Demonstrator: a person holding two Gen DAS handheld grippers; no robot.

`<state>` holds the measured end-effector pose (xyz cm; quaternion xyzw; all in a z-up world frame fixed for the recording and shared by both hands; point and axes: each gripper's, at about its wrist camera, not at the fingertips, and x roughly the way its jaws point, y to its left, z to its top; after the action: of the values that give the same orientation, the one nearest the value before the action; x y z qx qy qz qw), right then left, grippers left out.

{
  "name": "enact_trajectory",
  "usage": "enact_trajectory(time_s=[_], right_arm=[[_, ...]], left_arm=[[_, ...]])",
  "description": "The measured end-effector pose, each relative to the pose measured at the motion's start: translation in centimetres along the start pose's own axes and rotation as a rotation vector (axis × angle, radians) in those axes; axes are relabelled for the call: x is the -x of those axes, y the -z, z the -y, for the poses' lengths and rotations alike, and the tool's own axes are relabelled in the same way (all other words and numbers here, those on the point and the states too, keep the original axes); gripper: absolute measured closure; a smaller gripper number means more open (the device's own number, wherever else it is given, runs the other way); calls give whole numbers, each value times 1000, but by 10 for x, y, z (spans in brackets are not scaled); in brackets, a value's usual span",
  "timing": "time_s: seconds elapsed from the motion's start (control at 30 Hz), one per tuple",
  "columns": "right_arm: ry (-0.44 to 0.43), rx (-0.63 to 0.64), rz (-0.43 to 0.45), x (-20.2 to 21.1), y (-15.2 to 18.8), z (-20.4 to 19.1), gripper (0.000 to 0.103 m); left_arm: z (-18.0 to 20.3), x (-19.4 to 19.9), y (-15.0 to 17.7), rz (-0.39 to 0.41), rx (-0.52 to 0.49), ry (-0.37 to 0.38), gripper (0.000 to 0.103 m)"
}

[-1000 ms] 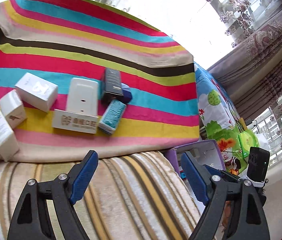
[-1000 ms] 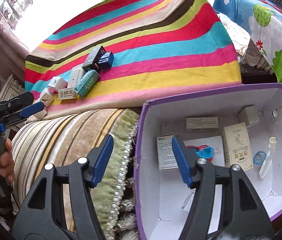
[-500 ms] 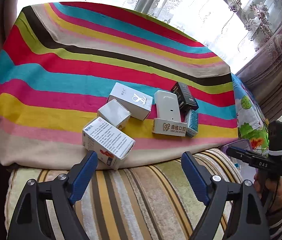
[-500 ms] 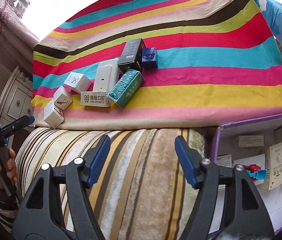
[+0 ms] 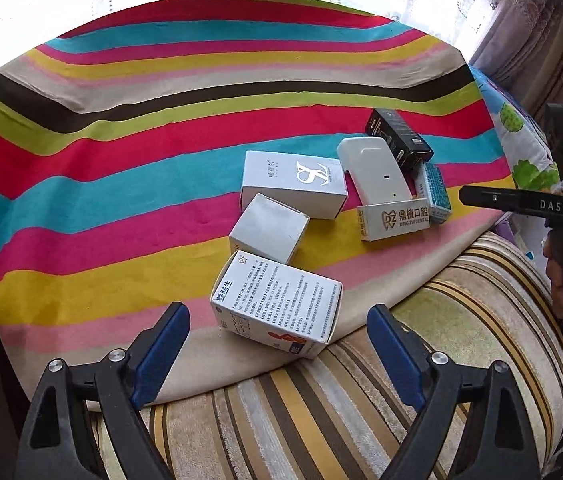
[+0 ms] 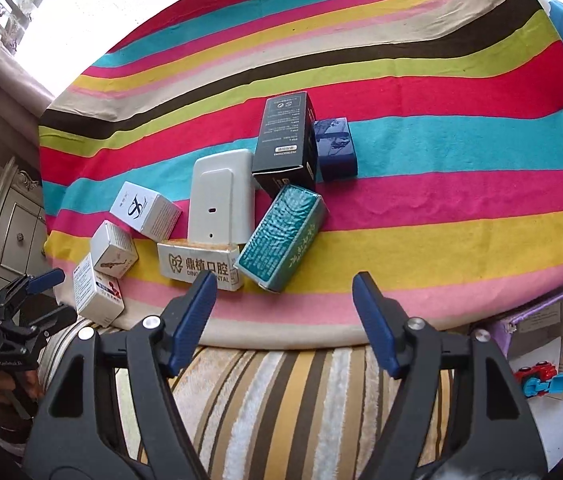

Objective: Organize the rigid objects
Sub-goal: 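Grasp the white red-print box with the left tool while the right tool grasps the teal pack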

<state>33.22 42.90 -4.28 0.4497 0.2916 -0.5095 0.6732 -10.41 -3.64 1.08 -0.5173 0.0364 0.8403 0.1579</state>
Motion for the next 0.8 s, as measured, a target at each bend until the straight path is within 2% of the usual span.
enact_trajectory(time_s=[0.17,0.37,0.6,0.67,0.7,0.73,0.8], right_arm=[[36,-23,13,-14,-9,-8,29],[120,-18,12,-30,-17,-15,29],[150,-12,-13,-42,-20,-12,30],[161,-1,-17,-46,-21,-13,34],[159,2,-21,-47,-21,-13,39],[155,5,-25,-48,-21,-12,47],[164,10,-30,-50,-21,-12,56]], left_arm=[[2,-8,-2,-27,-43,6,11],[5,-18,-5,-57,-86,8,11],[1,-36,-9,-100,-89,17,11],[1,-38,-9,-103,-91,36,12],[1,-38,-9,-103,-92,43,17],[1,-38,-9,-105,-90,41,27],[0,-38,-8,-111,-78,30,29]])
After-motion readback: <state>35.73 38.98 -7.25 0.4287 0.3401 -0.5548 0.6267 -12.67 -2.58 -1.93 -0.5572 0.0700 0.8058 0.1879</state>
